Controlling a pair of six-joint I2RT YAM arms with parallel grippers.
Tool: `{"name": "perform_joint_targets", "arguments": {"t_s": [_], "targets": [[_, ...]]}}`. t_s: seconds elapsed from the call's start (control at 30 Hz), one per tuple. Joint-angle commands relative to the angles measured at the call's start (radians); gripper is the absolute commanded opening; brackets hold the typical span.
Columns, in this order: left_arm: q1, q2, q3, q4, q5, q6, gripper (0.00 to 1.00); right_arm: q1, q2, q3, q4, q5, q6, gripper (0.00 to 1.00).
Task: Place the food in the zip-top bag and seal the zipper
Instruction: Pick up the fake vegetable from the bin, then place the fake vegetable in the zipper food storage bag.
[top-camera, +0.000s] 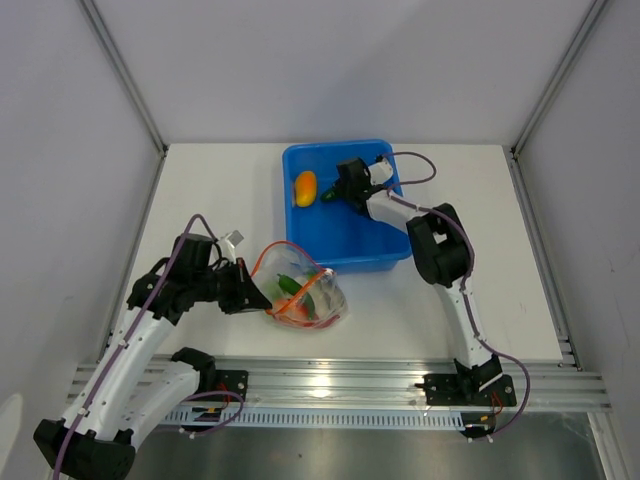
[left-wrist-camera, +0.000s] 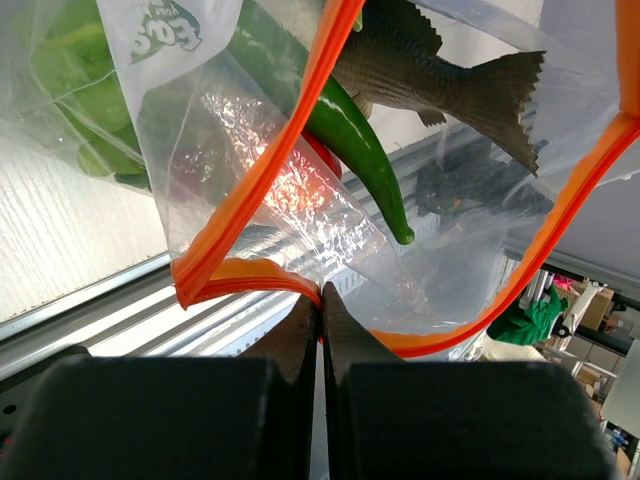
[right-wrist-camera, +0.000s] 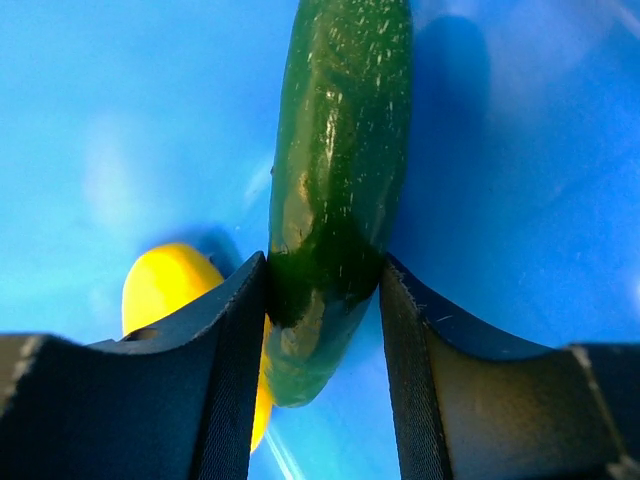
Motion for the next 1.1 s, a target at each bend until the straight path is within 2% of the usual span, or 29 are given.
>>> {"name": "perform_joint_targets", "arguments": {"t_s": [0.0, 0.27, 0.4, 0.57, 0.8, 1.07], "targets": [[0.01, -0.005, 0.043, 0.022, 0.024, -0.01, 0.0, -0.031, -0.132, -0.03, 0.159, -0.076, -0.162, 0.0], [0.011, 0.008, 0.076, 0.024, 0.033, -0.031, 0.01, -0.051, -0.433, -0.262, 0.291, -0.264, -0.364, 0.0], [0.011, 0.019, 0.099, 0.019, 0.039, -0.041, 0.01, -0.053, -0.565, -0.357, 0.334, -0.503, -0.499, 0.0], [0.013, 0.036, 0.135, 0.024, 0.042, -0.056, 0.01, -0.031, -0.721, -0.427, 0.351, -0.64, -0.556, 0.0], [0.013, 0.039, 0.144, 0.063, 0.058, -0.103, 0.01, 0.09, -0.802, -0.332, 0.182, -0.847, -0.76, 0.0], [0.013, 0.047, 0.178, 0.063, 0.038, -0.117, 0.01, 0.268, -0.896, -0.464, 0.15, -0.909, -0.857, 0.0]]}}
